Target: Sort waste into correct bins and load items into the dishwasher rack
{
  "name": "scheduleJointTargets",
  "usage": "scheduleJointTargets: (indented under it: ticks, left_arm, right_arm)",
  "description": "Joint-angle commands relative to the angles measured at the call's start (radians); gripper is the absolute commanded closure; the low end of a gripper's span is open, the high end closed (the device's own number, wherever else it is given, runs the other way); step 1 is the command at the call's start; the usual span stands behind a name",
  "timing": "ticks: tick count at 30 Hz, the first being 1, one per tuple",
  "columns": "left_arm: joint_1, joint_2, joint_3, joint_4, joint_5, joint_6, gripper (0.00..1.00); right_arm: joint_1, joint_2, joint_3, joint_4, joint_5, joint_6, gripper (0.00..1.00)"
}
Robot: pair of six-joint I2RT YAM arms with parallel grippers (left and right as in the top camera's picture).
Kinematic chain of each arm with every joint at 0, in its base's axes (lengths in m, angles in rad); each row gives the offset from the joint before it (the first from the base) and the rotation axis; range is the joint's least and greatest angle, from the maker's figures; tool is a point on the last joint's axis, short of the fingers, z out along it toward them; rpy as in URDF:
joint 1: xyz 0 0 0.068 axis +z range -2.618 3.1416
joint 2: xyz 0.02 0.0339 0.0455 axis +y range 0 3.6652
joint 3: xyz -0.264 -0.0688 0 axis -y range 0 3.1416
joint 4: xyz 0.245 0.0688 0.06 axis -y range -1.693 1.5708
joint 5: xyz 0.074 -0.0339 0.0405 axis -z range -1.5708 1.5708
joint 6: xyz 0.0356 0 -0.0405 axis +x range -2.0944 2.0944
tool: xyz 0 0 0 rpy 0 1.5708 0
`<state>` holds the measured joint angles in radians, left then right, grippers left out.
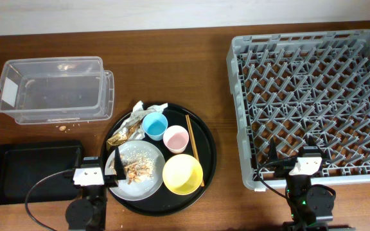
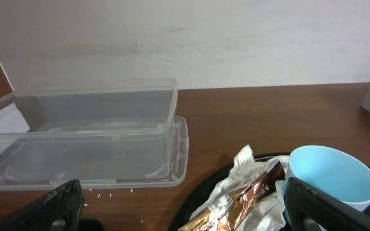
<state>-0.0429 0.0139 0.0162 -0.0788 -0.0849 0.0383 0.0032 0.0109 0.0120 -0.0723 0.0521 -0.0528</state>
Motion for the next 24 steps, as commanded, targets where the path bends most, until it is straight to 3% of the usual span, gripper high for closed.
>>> scheduleJointTargets:
  ticks: [1,24]
  left_arm:
    - [-0.005,-0.007,-0.007,0.000,0.011,0.016,0.01]
    - [-0.005,-0.007,-0.007,-0.001,0.037,0.014,0.01]
  right_arm:
    - [-0.005,-0.005,-0.006,-0.006,0.001,0.001,0.01]
    - [-0.005,-0.005,-0.006,-0.006,0.001,0.001,0.01]
